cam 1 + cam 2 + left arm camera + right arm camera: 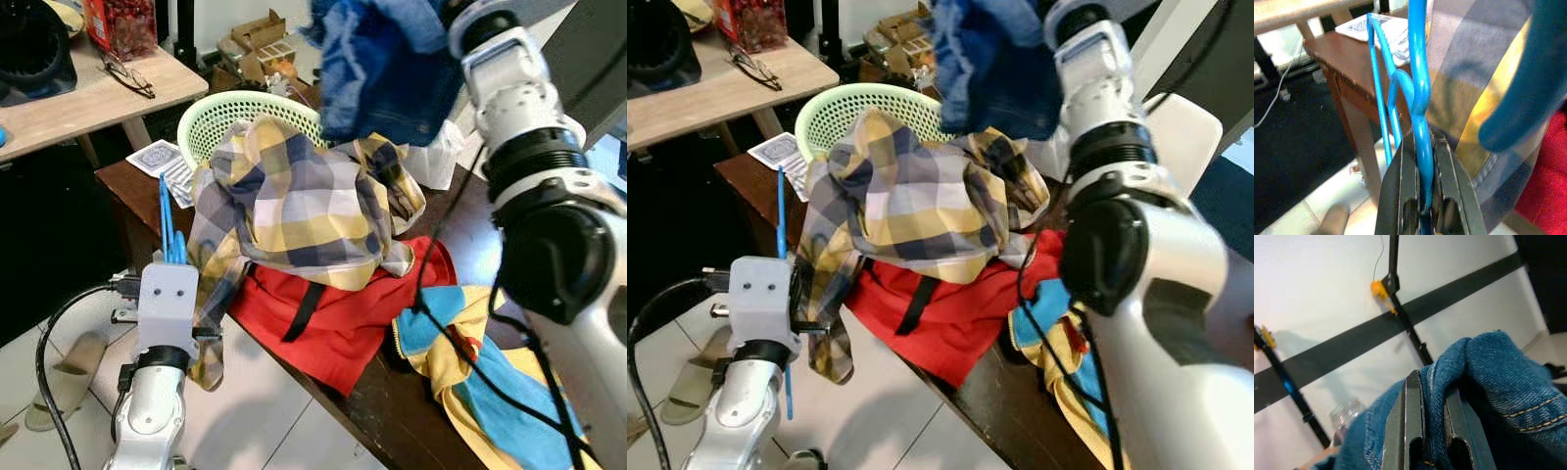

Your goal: Hang hanger

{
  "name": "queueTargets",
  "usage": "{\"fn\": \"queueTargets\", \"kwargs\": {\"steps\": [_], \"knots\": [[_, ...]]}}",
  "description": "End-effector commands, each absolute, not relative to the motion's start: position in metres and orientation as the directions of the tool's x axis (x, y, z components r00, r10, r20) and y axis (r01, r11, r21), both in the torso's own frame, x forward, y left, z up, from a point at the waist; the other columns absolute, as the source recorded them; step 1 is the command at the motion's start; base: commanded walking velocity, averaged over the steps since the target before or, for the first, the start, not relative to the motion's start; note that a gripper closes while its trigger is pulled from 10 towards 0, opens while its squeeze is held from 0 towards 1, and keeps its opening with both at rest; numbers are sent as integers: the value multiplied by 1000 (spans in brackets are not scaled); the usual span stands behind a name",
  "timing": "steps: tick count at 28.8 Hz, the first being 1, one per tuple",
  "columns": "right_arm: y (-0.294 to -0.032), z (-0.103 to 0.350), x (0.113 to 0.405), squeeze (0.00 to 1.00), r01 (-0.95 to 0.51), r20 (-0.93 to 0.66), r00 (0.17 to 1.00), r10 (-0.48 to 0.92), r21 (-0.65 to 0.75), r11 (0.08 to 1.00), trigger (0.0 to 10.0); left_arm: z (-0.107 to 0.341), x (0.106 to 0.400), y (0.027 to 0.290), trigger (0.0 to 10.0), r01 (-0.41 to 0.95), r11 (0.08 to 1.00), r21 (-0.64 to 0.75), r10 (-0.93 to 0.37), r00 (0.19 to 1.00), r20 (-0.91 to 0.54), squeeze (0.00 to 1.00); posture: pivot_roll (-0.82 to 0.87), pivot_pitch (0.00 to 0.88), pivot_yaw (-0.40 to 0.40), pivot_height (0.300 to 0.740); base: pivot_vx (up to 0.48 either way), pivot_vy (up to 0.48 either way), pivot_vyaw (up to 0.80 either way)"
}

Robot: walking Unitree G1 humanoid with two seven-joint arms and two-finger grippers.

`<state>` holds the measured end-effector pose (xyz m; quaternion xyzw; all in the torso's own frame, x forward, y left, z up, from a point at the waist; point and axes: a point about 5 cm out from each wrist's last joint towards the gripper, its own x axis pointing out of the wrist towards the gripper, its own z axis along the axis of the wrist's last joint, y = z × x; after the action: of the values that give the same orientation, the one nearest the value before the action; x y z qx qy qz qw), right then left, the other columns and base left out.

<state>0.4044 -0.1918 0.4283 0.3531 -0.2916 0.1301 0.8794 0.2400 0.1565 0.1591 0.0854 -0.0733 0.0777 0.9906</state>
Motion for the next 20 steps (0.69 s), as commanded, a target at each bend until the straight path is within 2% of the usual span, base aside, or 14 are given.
{"fn": "queueTargets", "kwargs": {"steps": [1,3,4,9,13,14,16,18,19,20], "knots": [[-223,445,391,0,-449,693,720,-37,506,736,0,152,239,152,10000,-141,978,153,122,984,127,0,225,123,-240,740,0,0,0],[-223,445,391,0,-449,693,720,-37,506,736,0,152,239,152,10000,-141,978,153,122,984,127,0,225,123,-240,740,0,0,0],[-234,441,389,0,-436,695,718,-47,501,747,0,154,239,153,10000,-141,979,146,120,983,140,0,222,120,-236,740,0,0,-800],[-253,435,385,0,-415,692,719,-66,503,758,0,161,239,151,10000,-101,986,129,80,984,158,0,218,119,-232,740,0,0,-800],[-269,419,383,0,-416,687,726,-38,482,772,0,212,232,130,10000,169,978,123,-198,937,287,0,208,115,-221,740,0,0,-800],[-269,419,383,0,-416,687,726,-38,482,772,0,212,232,130,10000,169,978,123,-198,937,287,0,208,115,-221,740,0,0,-800],[-269,411,385,0,-431,683,730,-14,476,767,0,250,229,131,10000,157,974,162,-210,891,403,0,213,113,-219,740,0,0,-800],[-269,411,385,0,-431,683,730,-14,476,767,0,250,229,131,10000,157,974,162,-210,891,403,0,213,113,-219,740,0,0,-800],[-267,407,386,0,-441,679,734,7,469,765,0,269,228,137,10000,113,979,170,-181,866,466,0,215,113,-216,740,0,0,-800],[-267,407,386,0,-441,679,734,7,469,765,0,269,228,137,10000,113,979,170,-181,866,466,0,215,113,-216,740,0,0,-800]]}}
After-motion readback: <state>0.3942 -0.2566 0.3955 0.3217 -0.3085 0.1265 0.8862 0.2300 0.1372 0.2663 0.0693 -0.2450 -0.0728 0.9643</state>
